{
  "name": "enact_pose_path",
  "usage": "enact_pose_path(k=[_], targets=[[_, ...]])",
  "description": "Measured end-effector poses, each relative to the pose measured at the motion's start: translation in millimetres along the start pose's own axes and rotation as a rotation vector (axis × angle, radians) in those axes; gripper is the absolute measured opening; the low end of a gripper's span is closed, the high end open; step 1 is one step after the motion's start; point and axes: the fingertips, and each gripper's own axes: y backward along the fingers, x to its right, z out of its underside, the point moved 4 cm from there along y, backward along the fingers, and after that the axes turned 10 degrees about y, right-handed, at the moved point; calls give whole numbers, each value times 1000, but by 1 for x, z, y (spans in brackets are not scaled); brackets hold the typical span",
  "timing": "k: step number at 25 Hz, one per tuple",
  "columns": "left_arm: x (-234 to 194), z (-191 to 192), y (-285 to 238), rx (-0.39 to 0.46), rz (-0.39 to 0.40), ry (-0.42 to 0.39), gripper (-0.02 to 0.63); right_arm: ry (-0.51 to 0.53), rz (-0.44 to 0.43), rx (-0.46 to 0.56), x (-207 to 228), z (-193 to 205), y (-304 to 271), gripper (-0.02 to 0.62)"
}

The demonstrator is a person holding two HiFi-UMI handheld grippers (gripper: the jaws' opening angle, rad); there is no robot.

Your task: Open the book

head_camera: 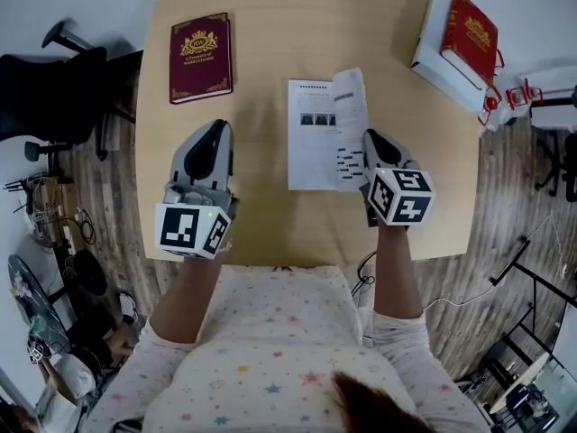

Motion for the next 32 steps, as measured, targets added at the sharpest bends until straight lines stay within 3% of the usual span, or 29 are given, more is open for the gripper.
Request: enact_pose_path(k=[32], targets=[[46,31,-41,-72,74,-14,28,-91,169,-8,96,47,37,6]])
